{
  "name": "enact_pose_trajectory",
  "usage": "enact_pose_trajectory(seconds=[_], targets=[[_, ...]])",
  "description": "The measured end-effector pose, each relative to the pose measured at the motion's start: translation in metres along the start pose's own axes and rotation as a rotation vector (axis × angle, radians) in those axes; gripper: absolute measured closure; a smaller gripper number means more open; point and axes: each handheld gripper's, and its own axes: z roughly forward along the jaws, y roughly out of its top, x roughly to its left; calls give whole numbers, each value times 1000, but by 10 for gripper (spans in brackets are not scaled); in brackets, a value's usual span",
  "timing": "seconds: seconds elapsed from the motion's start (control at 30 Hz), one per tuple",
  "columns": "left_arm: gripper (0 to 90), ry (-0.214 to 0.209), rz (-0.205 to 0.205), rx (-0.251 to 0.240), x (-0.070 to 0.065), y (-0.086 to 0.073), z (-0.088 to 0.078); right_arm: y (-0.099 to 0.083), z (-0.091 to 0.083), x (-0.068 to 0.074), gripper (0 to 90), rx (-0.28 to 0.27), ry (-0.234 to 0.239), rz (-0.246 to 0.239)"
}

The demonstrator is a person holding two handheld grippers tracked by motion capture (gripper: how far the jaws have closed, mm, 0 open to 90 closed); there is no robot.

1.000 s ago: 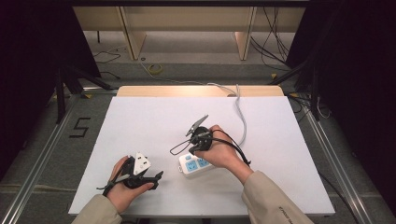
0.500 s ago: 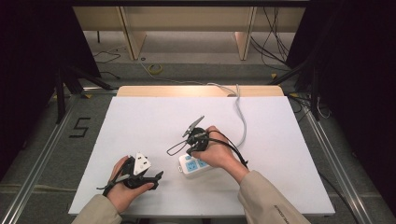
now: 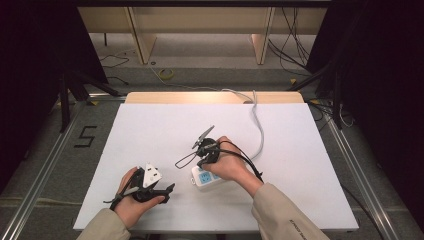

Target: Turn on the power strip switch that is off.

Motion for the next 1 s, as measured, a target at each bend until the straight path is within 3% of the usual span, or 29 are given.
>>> enact_pose_trajectory(seconds=[1.0], targets=[[224, -2, 4, 2, 0, 0, 0, 2, 6, 2, 900, 26, 8, 2]])
